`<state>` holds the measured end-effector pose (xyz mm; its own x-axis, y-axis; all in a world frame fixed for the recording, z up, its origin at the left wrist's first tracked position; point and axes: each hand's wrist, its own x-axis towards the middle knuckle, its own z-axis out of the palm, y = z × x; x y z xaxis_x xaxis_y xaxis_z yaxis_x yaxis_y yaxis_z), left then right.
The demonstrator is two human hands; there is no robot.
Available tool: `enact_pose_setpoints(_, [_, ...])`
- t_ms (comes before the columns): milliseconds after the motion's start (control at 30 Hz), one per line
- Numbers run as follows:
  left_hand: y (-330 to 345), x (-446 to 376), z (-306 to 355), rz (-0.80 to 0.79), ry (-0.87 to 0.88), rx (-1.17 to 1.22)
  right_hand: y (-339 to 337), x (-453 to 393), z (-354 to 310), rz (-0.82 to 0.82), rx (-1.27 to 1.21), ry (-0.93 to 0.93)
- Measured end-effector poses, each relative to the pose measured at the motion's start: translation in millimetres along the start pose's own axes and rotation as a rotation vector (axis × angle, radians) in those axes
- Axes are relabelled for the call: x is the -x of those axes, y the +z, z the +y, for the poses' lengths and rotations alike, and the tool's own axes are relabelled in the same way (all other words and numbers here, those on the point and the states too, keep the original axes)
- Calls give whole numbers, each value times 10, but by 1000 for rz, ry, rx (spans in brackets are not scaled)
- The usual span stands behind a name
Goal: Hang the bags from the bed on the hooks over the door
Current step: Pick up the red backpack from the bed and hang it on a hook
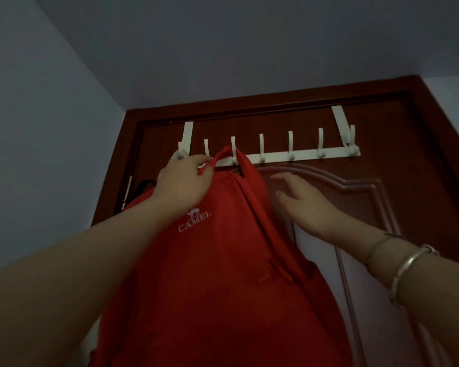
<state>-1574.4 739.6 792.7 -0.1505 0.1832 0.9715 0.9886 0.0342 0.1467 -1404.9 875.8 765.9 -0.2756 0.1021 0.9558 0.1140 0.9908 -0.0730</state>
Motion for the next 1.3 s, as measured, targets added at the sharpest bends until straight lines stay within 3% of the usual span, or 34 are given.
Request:
enact_pose_setpoints(333, [-460,1169,858,-207,-127,91,-879,1184,-625,-208,90,114])
enact_pose_setpoints(633, [-811,2037,1621,-341,-22,425,-1717,2391,-1449,-214,174,296])
enact_pose_setpoints(800, [-905,2587,2166,-457,-19,618,-2294,2966,-1934,-188,266,488])
enact_pose_setpoints(1033, [-1061,3294,3392,-619,-5,914,-3463,3862,-2493,-167,430,654])
enact_pose_setpoints(1300, [-1471,4350,5501,-800,124,1256,-5268,5096,-3205,-29,593,882])
